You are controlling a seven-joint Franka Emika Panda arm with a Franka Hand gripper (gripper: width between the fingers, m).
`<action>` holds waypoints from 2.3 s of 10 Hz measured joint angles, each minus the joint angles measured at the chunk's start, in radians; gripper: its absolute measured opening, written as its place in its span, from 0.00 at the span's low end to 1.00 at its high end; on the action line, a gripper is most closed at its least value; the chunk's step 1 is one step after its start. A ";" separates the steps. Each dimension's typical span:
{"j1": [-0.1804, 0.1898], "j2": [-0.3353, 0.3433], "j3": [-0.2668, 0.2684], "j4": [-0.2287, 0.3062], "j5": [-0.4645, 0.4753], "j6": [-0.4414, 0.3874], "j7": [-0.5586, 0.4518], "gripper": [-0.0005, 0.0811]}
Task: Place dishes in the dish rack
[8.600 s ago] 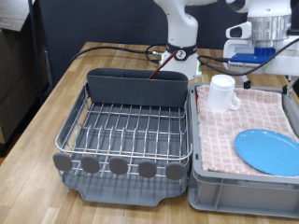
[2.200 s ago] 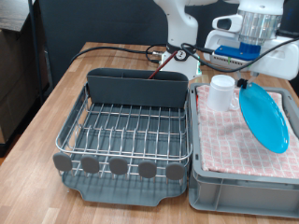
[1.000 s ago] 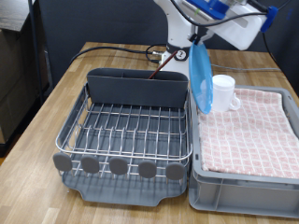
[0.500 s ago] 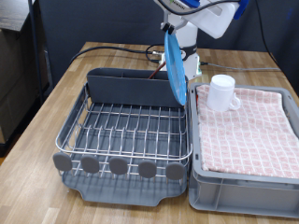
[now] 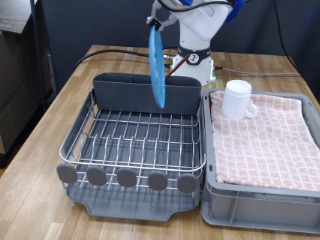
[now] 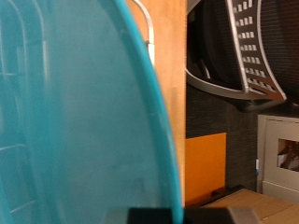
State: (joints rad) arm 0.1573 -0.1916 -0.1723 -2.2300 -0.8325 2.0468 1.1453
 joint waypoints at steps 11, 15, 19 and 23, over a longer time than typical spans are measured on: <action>-0.063 0.040 -0.155 -0.004 -0.096 0.173 -0.131 0.03; -0.063 0.071 -0.170 -0.014 -0.108 0.210 -0.129 0.03; -0.063 0.109 -0.180 -0.036 -0.108 0.266 -0.100 0.03; -0.063 0.146 -0.194 -0.065 -0.114 0.345 -0.068 0.03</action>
State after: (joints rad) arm 0.0943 -0.0452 -0.3662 -2.2947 -0.9468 2.3920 1.0770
